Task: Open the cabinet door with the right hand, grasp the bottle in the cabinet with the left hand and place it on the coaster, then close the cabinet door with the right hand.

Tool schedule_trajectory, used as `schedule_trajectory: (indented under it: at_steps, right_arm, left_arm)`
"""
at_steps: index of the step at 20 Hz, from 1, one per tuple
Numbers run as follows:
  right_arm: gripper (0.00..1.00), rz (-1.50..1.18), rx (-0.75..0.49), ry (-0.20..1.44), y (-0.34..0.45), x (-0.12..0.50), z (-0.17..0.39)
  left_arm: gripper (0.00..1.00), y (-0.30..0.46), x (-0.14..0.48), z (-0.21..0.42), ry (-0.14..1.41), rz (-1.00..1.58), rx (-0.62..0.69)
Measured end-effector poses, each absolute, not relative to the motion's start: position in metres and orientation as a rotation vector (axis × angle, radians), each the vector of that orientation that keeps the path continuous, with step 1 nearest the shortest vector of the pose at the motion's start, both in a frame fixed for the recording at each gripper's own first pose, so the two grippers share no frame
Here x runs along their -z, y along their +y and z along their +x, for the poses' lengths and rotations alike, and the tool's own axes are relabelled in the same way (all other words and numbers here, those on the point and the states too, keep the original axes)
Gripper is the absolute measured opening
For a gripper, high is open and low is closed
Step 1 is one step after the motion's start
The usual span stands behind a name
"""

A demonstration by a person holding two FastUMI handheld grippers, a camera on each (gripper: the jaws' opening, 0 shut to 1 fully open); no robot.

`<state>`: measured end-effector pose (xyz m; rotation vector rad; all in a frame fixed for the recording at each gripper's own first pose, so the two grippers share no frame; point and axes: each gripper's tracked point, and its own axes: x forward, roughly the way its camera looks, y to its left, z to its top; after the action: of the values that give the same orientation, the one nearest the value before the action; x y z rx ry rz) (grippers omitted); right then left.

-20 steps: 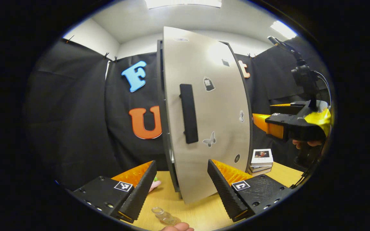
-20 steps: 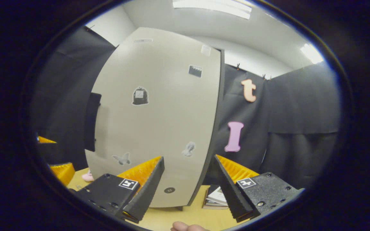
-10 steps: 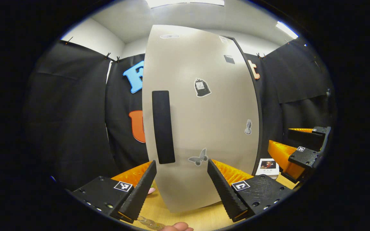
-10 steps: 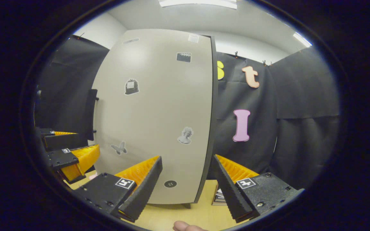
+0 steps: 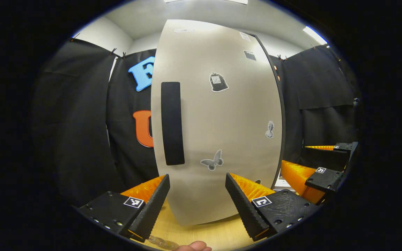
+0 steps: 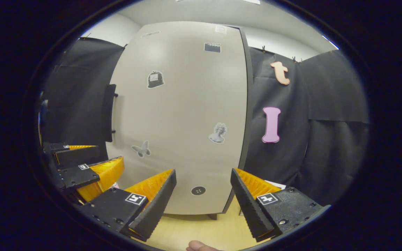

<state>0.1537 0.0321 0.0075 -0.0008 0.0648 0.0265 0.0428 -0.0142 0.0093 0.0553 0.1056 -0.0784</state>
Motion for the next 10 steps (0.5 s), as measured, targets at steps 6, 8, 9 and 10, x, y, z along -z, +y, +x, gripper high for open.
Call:
schedule_trajectory:
  at_steps: [6, 8, 9, 10]
  right_arm:
    - [1.00, 0.000, 0.032, 0.029, 0.015, -0.017, 0.159]
    - [1.00, -0.001, 0.027, 0.027, 0.017, -0.018, 0.160]
    - [1.00, -0.001, 0.025, 0.025, 0.018, -0.019, 0.160]
    - [1.00, -0.003, 0.023, 0.024, 0.019, -0.020, 0.160]
  left_arm:
    - [0.96, -0.005, -0.017, 0.056, 0.086, 0.031, 0.072]
    - [0.96, -0.002, -0.019, 0.058, 0.086, 0.037, 0.067]
    - [0.96, -0.001, -0.018, 0.059, 0.082, 0.033, 0.067]
    - [0.96, 0.000, -0.019, 0.060, 0.079, 0.029, 0.069]
